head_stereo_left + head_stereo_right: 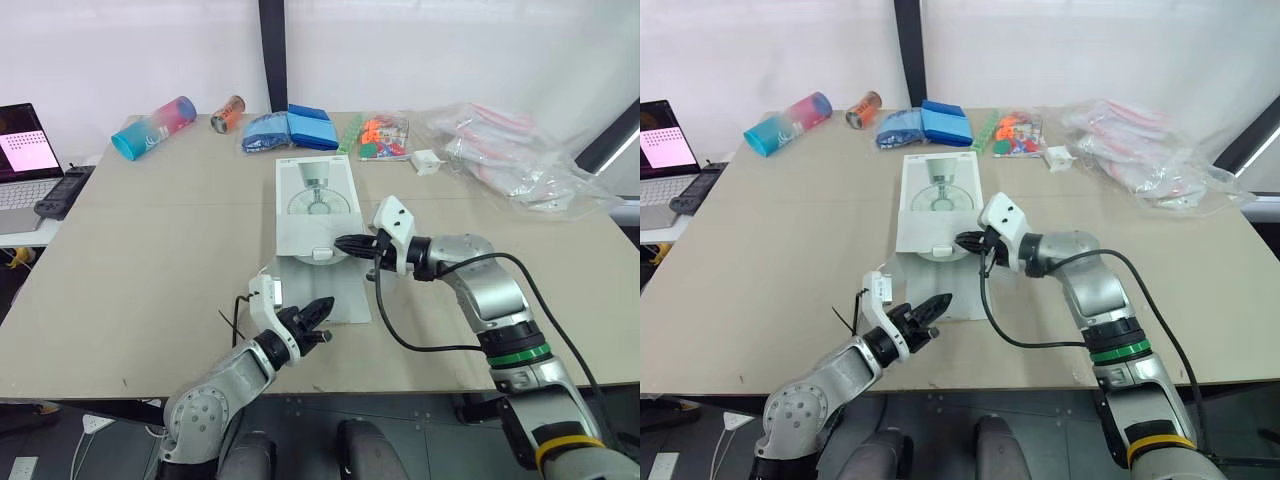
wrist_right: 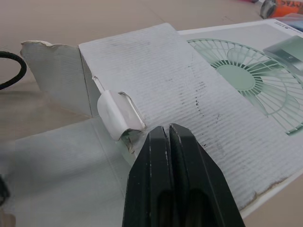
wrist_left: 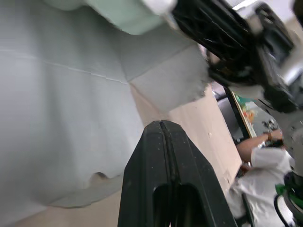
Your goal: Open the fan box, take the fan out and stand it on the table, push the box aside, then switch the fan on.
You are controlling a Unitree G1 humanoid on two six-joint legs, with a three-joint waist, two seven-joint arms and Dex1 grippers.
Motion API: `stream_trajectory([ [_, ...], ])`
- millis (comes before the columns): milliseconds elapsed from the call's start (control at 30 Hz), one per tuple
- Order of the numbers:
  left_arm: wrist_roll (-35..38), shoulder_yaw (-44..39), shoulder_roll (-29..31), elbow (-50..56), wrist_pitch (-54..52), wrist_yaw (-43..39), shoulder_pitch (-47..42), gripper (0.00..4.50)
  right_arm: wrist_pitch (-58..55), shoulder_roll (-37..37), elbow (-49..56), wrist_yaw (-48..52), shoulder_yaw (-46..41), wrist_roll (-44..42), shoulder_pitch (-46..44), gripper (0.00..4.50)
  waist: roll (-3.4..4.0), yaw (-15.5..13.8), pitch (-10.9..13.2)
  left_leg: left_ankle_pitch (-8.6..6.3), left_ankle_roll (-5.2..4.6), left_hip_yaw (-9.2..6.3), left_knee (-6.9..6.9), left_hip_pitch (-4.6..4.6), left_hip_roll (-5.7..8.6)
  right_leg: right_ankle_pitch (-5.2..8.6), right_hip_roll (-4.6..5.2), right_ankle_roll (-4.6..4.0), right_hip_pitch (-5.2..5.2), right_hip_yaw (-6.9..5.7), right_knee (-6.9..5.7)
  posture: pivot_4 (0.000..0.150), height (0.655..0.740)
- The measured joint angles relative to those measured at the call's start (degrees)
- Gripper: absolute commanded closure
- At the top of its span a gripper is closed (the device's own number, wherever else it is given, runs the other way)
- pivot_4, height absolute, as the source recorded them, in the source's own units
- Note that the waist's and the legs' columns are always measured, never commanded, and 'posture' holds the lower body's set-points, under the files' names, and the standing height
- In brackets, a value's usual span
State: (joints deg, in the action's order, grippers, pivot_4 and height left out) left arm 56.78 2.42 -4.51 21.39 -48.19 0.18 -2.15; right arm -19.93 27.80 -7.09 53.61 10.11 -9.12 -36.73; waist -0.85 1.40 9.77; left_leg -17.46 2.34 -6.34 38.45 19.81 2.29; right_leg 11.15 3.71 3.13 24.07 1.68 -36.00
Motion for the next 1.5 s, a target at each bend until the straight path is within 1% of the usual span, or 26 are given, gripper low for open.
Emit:
stream_trajectory([
  [33,0.07,-0.10,0.00,-0.19,0.10,0.12,-0.10,4.50,0.01,0.00,0.00,0.00,0.02,0.01,0.00,4.38,0.00,0.00,0.00,0.00,0.00,0.00,0.00,-0.01,0.00,0.00,0.00,0.00,-0.01,0.00,0.00,0.150,0.7400],
  [233,5.80,-1.17,-0.03,-4.76,2.86,3.32,-1.86,4.50,0.11,0.02,-0.09,0.02,0.16,0.23,-0.02,4.38,0.00,0.00,-0.01,-0.01,-0.02,0.01,-0.03,-0.15,0.00,0.03,0.00,0.01,-0.12,0.01,0.01,0.150,0.7400],
  [300,7.83,-1.23,0.00,-6.51,3.35,3.91,-3.23,3.98,0.02,0.04,-0.07,-0.07,0.17,0.37,0.00,4.50,0.01,-0.01,-0.02,-0.01,-0.02,0.01,-0.03,-0.20,0.00,0.04,0.00,0.02,-0.19,0.02,0.01,0.150,0.7400],
  [333,8.62,-1.25,0.00,-7.34,3.40,4.04,-4.01,3.86,-0.07,0.04,-0.04,-0.10,0.17,0.37,0.02,4.50,0.01,-0.01,-0.02,-0.01,-0.02,0.01,-0.03,-0.21,0.01,0.04,0.00,0.03,-0.20,0.02,0.01,0.150,0.7400],
  [367,9.67,-1.17,0.00,-8.21,3.46,4.22,-4.77,3.29,-0.16,0.05,0.15,-0.16,0.14,0.37,0.13,4.50,0.01,0.00,-0.02,-0.01,-0.02,0.01,-0.03,-0.22,0.01,0.06,0.00,0.04,-0.20,0.02,0.01,0.150,0.7400],
  [400,10.37,-1.13,0.00,-8.77,3.71,4.33,-5.10,3.10,-0.18,0.06,0.24,-0.20,0.12,0.37,0.18,4.50,0.01,0.00,-0.02,-0.01,-0.02,0.01,-0.03,-0.22,0.01,0.07,0.00,0.04,-0.20,0.02,0.01,0.150,0.7400],
  [433,11.36,-1.11,0.00,-9.16,4.45,4.39,-5.22,2.62,-0.21,0.10,0.31,-0.26,0.07,0.37,0.24,4.50,0.01,-0.01,-0.02,-0.01,-0.02,0.00,-0.04,-0.22,0.00,0.07,0.00,0.04,-0.20,0.02,0.01,0.150,0.7400],
  [467,12.09,-1.12,0.00,-9.28,4.77,4.45,-5.27,2.43,-0.24,0.11,0.35,-0.32,0.05,0.37,0.28,4.50,0.01,-0.01,-0.02,-0.01,-0.02,0.00,-0.04,-0.22,0.00,0.07,0.00,0.04,-0.20,0.02,0.01,0.150,0.7400],
  [600,15.80,-0.97,0.00,-10.69,6.25,4.60,-5.46,2.43,-0.31,0.14,0.42,-0.51,0.05,0.38,0.44,4.50,0.02,-0.03,-0.04,-0.01,-0.02,-0.01,-0.04,-0.28,0.01,0.09,0.01,0.05,-0.28,0.02,0.02,0.150,0.7400],
  [700,17.69,-0.87,-0.01,-11.79,7.39,5.21,-5.75,2.43,-0.45,0.15,0.43,-0.65,0.05,0.38,0.63,4.50,0.03,-0.04,-0.04,-0.03,-0.03,-0.03,-0.06,-0.48,0.01,0.15,0.01,0.09,-0.52,0.00,0.07,0.150,0.7400],
  [800,18.05,-0.43,0.00,-12.72,9.10,5.55,-6.31,2.43,-0.74,0.17,0.58,-0.97,0.06,0.39,0.81,4.50,0.05,-0.05,-0.06,-0.04,-0.05,-0.08,-0.08,-0.57,0.02,0.36,0.00,0.41,-0.71,-0.05,0.19,0.150,0.7400],
  [933,17.90,0.17,0.00,-13.79,12.05,5.84,-7.15,2.43,-0.90,0.36,1.06,-1.13,0.05,0.39,1.06,4.50,0.07,-0.09,-0.07,-0.04,-0.05,-0.12,-0.08,-0.56,0.02,0.36,0.01,0.40,-0.71,-0.06,0.20,0.150,0.7400],
  [967,17.77,0.31,0.00,-14.12,12.59,5.91,-7.41,1.89,-0.95,0.38,1.21,-1.17,0.05,0.39,1.16,4.50,0.07,-0.10,-0.07,-0.04,-0.04,-0.13,-0.08,-0.56,0.02,0.36,0.01,0.40,-0.71,-0.06,0.20,0.150,0.7400],
  [1033,17.37,0.83,0.00,-14.55,13.47,5.94,-7.77,1.25,-1.01,0.40,1.30,-1.22,0.00,0.39,1.25,4.50,0.07,-0.12,-0.07,-0.04,-0.04,-0.13,-0.08,-0.55,0.03,0.36,0.02,0.40,-0.72,-0.07,0.23,0.150,0.7400],
  [1067,17.14,1.14,0.00,-14.85,14.00,5.94,-7.98,1.08,-1.08,0.48,1.37,-1.24,-0.10,0.38,1.34,4.50,0.08,-0.12,-0.07,-0.04,-0.05,-0.13,-0.08,-0.55,0.03,0.36,0.01,0.41,-0.72,-0.07,0.24,0.150,0.7400],
  [1200,15.14,1.76,0.00,-16.04,15.88,5.70,-8.86,1.08,-1.19,0.54,1.70,-1.30,-0.30,0.39,1.59,4.50,0.08,-0.14,-0.08,-0.04,-0.04,-0.15,-0.09,-0.54,0.04,0.36,0.01,0.42,-0.73,-0.07,0.27,0.150,0.7400],
  [1500,15.12,1.76,-0.08,-17.87,17.24,5.55,-10.07,1.08,-1.20,0.55,1.92,-1.43,-0.45,0.40,1.87,4.50,0.10,-0.15,-0.08,-0.03,-0.05,-0.20,-0.10,-0.53,0.05,0.36,0.01,0.45,-0.76,-0.10,0.32,0.150,0.7400],
])
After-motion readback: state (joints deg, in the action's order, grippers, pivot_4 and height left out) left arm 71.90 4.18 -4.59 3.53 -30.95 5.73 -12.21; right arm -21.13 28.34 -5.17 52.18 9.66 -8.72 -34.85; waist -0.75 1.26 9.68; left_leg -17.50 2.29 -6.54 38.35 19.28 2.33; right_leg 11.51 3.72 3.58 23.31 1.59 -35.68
